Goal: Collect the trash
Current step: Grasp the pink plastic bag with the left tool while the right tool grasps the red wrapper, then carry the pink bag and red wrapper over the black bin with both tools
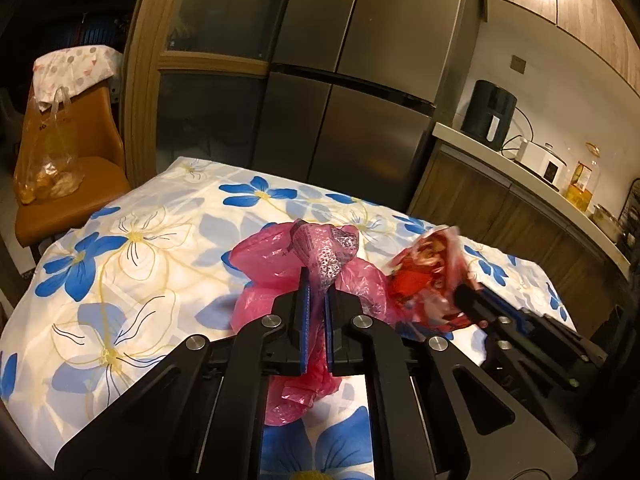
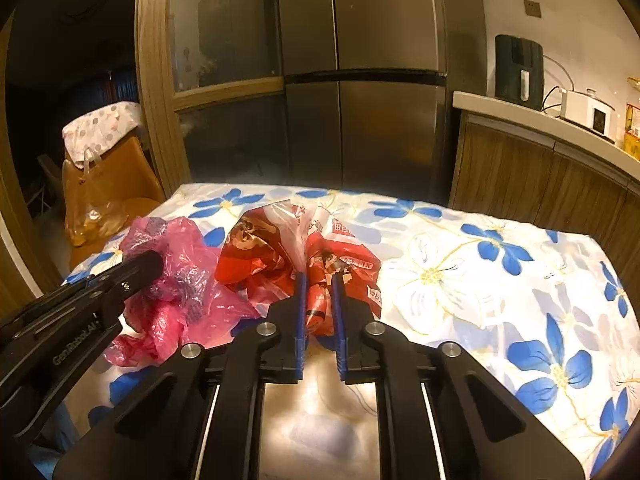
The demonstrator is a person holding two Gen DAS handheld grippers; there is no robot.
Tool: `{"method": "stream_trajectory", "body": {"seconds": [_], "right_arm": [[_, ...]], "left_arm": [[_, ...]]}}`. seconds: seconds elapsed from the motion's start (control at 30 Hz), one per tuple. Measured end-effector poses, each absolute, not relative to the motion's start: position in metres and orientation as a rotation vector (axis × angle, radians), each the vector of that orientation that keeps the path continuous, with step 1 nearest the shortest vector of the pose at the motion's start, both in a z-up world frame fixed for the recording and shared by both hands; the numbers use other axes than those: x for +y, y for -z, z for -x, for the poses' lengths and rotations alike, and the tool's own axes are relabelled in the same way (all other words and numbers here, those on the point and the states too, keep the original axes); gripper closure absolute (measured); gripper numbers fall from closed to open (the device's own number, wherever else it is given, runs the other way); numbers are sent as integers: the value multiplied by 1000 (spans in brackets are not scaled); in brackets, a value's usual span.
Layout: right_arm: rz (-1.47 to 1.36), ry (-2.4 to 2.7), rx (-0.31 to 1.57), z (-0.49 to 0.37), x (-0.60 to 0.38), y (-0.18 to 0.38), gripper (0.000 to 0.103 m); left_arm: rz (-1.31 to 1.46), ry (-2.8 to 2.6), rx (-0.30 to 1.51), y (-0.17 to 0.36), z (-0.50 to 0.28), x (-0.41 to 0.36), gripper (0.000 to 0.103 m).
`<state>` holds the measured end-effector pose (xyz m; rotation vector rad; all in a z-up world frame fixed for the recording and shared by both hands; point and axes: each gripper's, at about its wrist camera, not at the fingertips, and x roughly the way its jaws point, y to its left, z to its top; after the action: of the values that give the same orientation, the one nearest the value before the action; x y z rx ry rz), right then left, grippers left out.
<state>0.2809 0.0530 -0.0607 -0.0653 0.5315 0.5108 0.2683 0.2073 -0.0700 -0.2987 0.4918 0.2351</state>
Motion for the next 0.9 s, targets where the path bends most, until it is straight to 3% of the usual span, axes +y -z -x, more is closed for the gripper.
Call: {"method": "stream_trajectory", "body": {"seconds": [0.5, 0.9], "right_arm": [[-8, -425, 438, -243, -33, 27, 91], [-56, -297, 312, -198, -127, -6, 91]], "left_arm": [[234, -173, 445, 46, -243, 159, 101], [166, -12, 400, 14, -234, 55, 101]]}}
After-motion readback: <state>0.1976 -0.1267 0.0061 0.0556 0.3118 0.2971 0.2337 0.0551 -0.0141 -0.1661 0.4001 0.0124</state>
